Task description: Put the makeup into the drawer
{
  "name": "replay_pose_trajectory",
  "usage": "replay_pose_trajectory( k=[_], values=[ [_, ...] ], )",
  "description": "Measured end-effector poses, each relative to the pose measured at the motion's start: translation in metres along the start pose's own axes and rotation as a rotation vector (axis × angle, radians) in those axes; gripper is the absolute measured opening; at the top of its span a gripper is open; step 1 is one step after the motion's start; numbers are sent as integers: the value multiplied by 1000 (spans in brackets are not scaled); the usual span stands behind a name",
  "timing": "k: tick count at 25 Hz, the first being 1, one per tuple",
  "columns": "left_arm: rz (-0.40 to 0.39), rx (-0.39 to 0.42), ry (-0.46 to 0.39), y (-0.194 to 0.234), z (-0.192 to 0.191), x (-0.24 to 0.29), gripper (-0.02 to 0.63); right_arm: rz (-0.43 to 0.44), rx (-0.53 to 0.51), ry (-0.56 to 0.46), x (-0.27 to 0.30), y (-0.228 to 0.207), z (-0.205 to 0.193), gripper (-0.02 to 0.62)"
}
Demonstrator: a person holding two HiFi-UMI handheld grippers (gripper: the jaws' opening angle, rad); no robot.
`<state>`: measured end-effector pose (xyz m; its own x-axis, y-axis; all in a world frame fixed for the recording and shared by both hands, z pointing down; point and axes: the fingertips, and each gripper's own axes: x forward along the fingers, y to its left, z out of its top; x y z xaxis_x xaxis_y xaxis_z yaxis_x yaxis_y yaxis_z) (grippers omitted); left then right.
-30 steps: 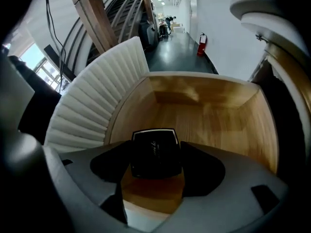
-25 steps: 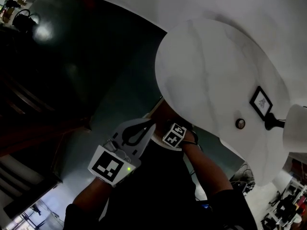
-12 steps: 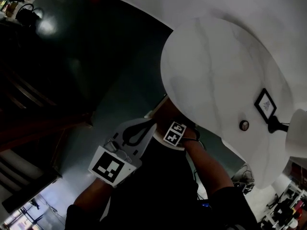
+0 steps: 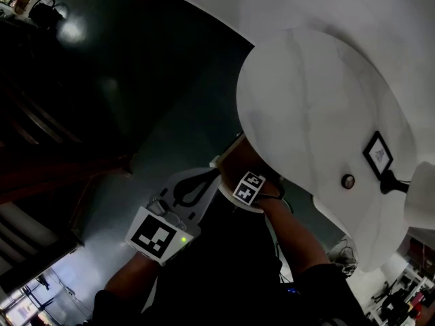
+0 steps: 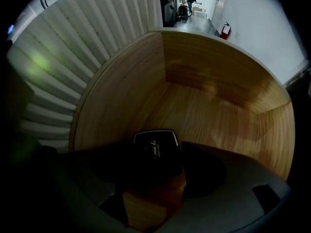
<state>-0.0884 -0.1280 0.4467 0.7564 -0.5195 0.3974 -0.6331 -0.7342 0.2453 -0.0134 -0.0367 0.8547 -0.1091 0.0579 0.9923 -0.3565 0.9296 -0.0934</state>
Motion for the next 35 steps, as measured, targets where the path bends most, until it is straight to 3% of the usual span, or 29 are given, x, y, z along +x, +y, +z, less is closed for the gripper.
replay_pose_trajectory(
  k=[9,18,30,35],
  values=[
    [-26,10,-1,-2,1,-2,12,-21,10,-7,-1,-1,2,281],
    [-64,13,4,-5,4,4,12,-34,89,-64,-20,-3,5,281],
    [-143,36,-24,-18,42,9,11,-125,226,-365,-164,13,20,279],
    [-178,61,-45,-38,59,22,11,-215,307,-497,-232,8,13,279]
  ],
)
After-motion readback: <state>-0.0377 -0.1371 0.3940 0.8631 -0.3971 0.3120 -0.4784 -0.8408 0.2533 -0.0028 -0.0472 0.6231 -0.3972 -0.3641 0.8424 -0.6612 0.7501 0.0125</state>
